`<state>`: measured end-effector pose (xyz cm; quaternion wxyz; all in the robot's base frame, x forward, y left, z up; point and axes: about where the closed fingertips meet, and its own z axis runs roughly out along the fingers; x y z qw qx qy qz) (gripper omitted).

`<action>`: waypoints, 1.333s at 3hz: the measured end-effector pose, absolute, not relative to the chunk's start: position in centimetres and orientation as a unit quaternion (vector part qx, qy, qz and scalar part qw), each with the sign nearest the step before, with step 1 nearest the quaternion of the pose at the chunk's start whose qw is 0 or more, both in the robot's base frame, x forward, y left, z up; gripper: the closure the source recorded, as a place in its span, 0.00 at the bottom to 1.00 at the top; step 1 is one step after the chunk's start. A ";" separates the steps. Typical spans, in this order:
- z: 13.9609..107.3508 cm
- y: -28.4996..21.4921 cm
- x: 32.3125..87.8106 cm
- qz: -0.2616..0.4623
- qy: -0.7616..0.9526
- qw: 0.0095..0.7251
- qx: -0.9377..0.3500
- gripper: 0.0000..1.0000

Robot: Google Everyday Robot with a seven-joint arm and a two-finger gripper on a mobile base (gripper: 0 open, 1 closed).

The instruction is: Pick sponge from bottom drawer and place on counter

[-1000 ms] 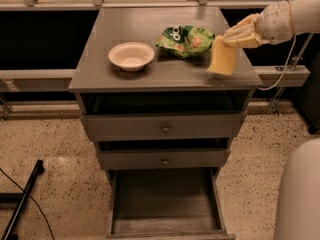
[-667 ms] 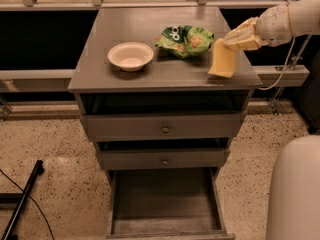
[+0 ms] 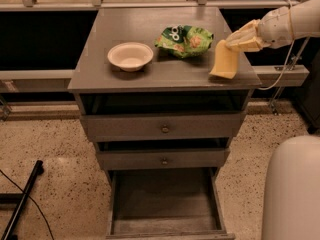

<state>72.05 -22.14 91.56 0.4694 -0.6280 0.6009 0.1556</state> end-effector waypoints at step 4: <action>91.6 -22.1 72.1 0.156 0.601 0.469 -0.628 0.00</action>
Offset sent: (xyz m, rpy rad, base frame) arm 0.0000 0.0000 0.0000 0.0000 0.0000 0.0000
